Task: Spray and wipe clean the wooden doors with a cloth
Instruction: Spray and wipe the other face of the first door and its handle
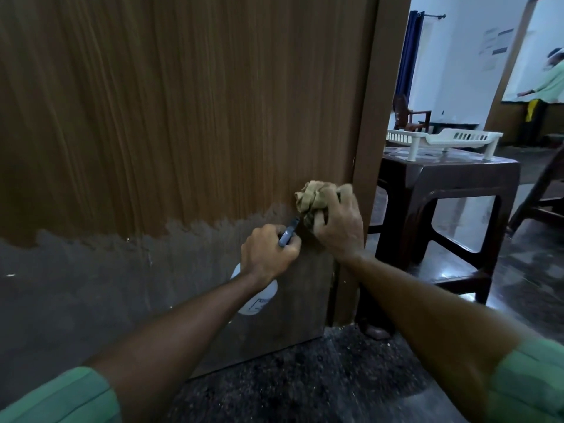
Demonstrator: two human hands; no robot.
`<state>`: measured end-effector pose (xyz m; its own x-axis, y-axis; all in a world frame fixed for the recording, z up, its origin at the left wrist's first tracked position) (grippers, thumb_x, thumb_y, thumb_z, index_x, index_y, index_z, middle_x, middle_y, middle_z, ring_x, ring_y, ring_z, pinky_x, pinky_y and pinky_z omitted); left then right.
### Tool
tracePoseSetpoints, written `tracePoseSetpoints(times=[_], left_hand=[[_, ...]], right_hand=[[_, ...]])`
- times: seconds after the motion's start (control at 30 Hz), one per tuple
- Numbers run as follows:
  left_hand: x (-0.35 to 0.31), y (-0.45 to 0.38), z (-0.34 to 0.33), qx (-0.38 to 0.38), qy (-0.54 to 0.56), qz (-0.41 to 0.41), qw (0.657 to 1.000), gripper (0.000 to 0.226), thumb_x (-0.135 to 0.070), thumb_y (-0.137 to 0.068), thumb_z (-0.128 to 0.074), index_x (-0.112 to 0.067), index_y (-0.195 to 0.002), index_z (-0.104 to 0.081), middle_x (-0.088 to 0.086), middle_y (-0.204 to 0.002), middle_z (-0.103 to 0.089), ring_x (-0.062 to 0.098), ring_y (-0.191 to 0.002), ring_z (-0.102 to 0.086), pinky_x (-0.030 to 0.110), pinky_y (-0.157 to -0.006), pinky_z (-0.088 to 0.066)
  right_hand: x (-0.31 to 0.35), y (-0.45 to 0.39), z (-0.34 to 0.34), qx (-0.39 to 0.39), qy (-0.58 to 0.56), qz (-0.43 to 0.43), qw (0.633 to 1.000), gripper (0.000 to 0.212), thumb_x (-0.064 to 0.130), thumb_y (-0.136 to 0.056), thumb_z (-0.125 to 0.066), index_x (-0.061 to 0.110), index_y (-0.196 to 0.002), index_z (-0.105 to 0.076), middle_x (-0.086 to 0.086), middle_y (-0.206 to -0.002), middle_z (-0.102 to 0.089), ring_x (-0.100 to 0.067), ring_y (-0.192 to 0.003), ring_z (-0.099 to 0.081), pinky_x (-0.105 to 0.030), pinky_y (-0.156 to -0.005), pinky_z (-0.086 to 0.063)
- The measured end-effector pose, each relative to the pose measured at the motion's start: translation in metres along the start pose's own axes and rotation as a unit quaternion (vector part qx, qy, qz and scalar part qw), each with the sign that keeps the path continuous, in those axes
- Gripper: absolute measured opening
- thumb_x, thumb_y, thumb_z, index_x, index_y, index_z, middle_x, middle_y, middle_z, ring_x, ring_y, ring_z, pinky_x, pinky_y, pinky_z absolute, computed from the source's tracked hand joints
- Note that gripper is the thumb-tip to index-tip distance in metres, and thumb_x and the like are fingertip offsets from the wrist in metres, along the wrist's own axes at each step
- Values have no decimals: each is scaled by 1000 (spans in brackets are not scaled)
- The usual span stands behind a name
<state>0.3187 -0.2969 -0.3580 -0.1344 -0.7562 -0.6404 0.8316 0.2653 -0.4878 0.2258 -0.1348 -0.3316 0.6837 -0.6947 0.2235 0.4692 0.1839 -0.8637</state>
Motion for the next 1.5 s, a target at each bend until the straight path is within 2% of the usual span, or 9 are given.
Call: tracePoseSetpoints(times=[0.17, 0.3, 0.43, 0.63, 0.9, 1.1, 1.33, 1.43, 1.5], left_hand=[[3, -3, 10, -6, 7, -18, 1000, 39, -29, -93, -66, -21, -58, -52, -8, -49, -49, 8, -42, -44, 25, -46, -33], [2, -10, 19, -7, 20, -46, 999, 37, -30, -93, -65, -20, -59, -54, -6, -49, -50, 9, -41, -44, 29, -44, -36], [7, -9, 23, 3, 26, -69, 997, 36, -38, -89, -59, -11, -65, -58, 3, -53, -55, 17, -43, -47, 39, -44, -40], [18, -4, 31, -10, 14, -59, 998, 47, -33, -94, -69, -20, -54, -47, -11, -45, -46, 9, -41, -43, 20, -41, -28], [15, -3, 49, -58, 86, -67, 992, 45, -38, -94, -65, -22, -56, -48, -7, -48, -48, 10, -43, -44, 33, -46, -32], [16, -7, 67, -60, 83, -97, 990, 47, -41, -96, -62, -21, -56, -46, -1, -49, -48, 16, -43, -46, 34, -46, -35], [42, 7, 80, -39, 52, -112, 992, 45, -41, -94, -62, -16, -59, -49, 0, -50, -49, 13, -43, -43, 37, -45, -33], [54, 10, 86, -55, 38, -80, 995, 47, -42, -92, -63, -21, -54, -44, -6, -45, -44, 12, -40, -41, 35, -45, -32], [57, 13, 89, -64, 26, -67, 995, 49, -41, -91, -63, -22, -52, -41, -7, -43, -43, 11, -39, -39, 34, -45, -30]], right_hand=[[-3, 83, -50, 384, 90, 105, 913, 67, 33, -87, -76, 33, -139, -36, -2, -139, -25, -21, -120, -46, -38, -93, -54], [3, 52, -34, 166, -16, 7, 986, 49, 27, -87, -72, 28, -130, -47, 3, -124, -34, -12, -106, -47, -36, -83, -58], [-2, 19, -14, -35, -54, -105, 992, 40, 16, -85, -64, 20, -122, -49, -3, -118, -37, -16, -97, -47, -29, -74, -49], [-13, 81, -39, 180, 36, -60, 981, 50, 19, -80, -72, 26, -123, -47, 2, -122, -32, -18, -108, -48, -30, -81, -53], [68, 1, -22, -46, -64, -10, 997, 37, 21, -88, -66, 18, -124, -56, -9, -119, -44, -17, -99, -49, -21, -71, -47], [47, 76, -64, 331, 61, 170, 926, 59, 34, -88, -74, 34, -137, -39, -3, -133, -31, -16, -108, -47, -38, -86, -56], [81, 12, -28, -54, -62, 16, 997, 36, 19, -91, -64, 14, -126, -56, -10, -119, -45, -19, -100, -51, -27, -73, -51], [78, 59, -57, 144, 20, 157, 977, 54, 25, -91, -68, 24, -140, -45, -12, -133, -40, -24, -110, -53, -34, -80, -58], [70, 91, -78, 364, 100, 228, 897, 62, 28, -93, -68, 29, -146, -35, -10, -144, -28, -25, -120, -50, -36, -89, -55]])
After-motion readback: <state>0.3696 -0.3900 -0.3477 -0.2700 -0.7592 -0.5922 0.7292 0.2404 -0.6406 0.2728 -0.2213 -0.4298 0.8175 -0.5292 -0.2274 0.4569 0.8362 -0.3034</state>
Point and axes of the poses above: each hand's wrist, its own y-axis away from the middle knuckle, its own z-axis out of the back of the hand, x = y × z, the point moved 6 cm from there along -y, towards the middle knuckle
